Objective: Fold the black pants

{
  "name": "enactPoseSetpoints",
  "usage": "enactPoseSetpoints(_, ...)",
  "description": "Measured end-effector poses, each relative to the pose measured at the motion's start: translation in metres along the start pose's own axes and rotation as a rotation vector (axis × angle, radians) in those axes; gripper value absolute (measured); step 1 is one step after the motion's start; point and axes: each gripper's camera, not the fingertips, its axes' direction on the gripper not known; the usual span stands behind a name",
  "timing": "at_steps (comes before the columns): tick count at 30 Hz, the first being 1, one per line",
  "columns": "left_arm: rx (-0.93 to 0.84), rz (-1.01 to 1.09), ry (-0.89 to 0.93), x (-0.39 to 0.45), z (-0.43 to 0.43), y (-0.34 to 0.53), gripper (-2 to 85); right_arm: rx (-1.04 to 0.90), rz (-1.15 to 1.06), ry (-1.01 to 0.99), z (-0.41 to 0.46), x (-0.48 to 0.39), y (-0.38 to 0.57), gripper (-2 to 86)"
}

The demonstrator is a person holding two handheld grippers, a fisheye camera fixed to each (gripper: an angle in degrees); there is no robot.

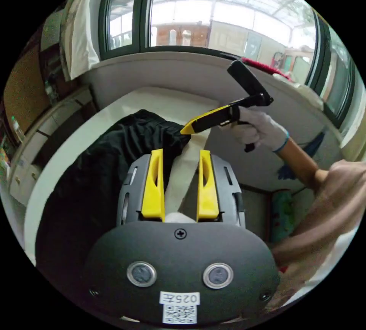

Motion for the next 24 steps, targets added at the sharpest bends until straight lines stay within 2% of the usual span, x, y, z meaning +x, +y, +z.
enactPoseSetpoints(2,0.0,0.05,-0.061,0.017,0.007,-0.004,10.2,0.033,0.054,-0.123,-0.003,0.022,0.003,11.6)
enactPoseSetpoints(6,-0.097,0.145,-0.253,0.036,0.032,-0.021,10.3,0.039,0.014,-0.127,-0.015,0.034,0.0,2.9)
enactPoseSetpoints(8,-0.152,0.141,-0.297,0.035,0.043,-0.028,10.0,0.056,0.005,-0.178,-0.025,0.033,-0.005,1.9)
enactPoseSetpoints(11,-0.155,0.082,-0.342,0.026,0.045,-0.034,7.7,0.056,-0.014,-0.138,-0.029,0.028,-0.015,2.1)
enactPoseSetpoints(13,-0.114,-0.035,-0.266,0.006,0.037,-0.031,6.2,0.084,-0.003,-0.09,-0.033,0.029,-0.016,3.5)
enactPoseSetpoints(15,-0.059,-0.234,-0.06,-0.039,0.025,-0.02,5.0,0.129,0.045,-0.049,-0.043,0.04,-0.011,7.4)
enactPoseSetpoints(17,-0.003,-0.341,0.08,-0.07,0.016,-0.007,4.0,0.103,0.089,-0.067,-0.046,0.055,-0.008,9.5)
enactPoseSetpoints(21,0.043,-0.393,0.251,-0.101,0.009,0.013,2.0,0.019,0.268,-0.341,-0.035,0.12,-0.016,15.8)
enactPoseSetpoints(24,0.025,-0.388,0.289,-0.104,0.012,0.022,1.8,0.014,0.376,-0.459,-0.021,0.157,-0.036,18.3)
